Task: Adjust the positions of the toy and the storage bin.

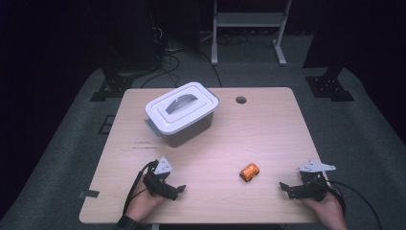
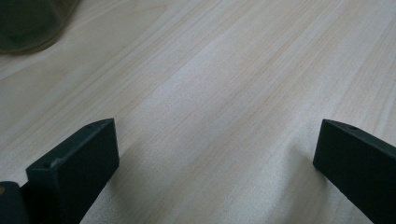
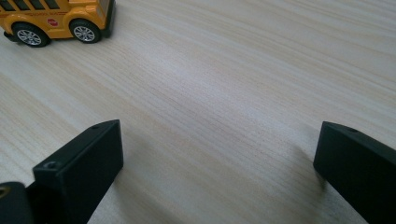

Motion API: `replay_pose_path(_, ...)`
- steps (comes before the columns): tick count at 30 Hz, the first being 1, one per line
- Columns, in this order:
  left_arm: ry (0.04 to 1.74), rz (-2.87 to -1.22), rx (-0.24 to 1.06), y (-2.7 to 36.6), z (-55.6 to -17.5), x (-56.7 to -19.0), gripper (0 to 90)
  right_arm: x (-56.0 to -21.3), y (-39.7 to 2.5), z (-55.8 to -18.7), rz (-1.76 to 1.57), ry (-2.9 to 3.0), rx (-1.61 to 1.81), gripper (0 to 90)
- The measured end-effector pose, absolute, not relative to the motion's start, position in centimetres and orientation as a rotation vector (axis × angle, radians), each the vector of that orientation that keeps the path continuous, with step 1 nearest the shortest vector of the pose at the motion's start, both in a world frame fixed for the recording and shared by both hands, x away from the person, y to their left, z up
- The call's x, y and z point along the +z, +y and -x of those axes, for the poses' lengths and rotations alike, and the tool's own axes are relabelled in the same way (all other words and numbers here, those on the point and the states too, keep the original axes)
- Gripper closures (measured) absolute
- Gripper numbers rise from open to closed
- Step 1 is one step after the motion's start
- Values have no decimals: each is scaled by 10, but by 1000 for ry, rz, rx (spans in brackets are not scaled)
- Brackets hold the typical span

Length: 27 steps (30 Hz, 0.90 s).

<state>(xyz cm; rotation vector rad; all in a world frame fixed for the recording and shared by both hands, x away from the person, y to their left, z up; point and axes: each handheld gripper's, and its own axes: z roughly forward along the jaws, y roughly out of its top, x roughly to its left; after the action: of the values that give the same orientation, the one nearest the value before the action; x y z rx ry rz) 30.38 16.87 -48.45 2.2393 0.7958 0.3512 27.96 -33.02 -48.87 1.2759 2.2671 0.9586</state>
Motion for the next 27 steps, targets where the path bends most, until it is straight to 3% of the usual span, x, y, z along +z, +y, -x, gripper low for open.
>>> replay_pose_path(6, 796, -2240, 351, 169, -304, -485, 0, -488, -330, -280, -1278, 2277, 957, 15)
replay_pose_path(8, 799, -2237, 352, 168, -304, -485, 0, -485, -332, -279, -1277, 2279, 981, 86)
replay_pose_path(16, 799, -2237, 352, 168, -305, -485, 0, -474, -332, -275, -1287, 2246, 1023, 141)
replay_pose_path(20, 796, -2240, 353, 168, -306, -485, 0, -464, -329, -271, -1275, 2251, 1049, 368)
replay_pose_path(21, 796, -2240, 353, 168, -306, -485, 0, -464, -329, -271, -1275, 2251, 1049, 368)
replay_pose_path(22, 797, -2239, 353, 168, -306, -485, 0, -460, -327, -271, -1263, 2276, 1056, 500)
replay_pose_path(24, 797, -2239, 353, 168, -306, -485, 0, -459, -325, -272, -1261, 2290, 1064, 546)
replay_pose_path(25, 797, -2239, 353, 168, -306, -485, 0, -458, -322, -272, -1254, 2315, 1075, 664)
replay_pose_path(27, 797, -2239, 354, 168, -306, -485, 0, -457, -320, -272, -1250, 2328, 1078, 708)
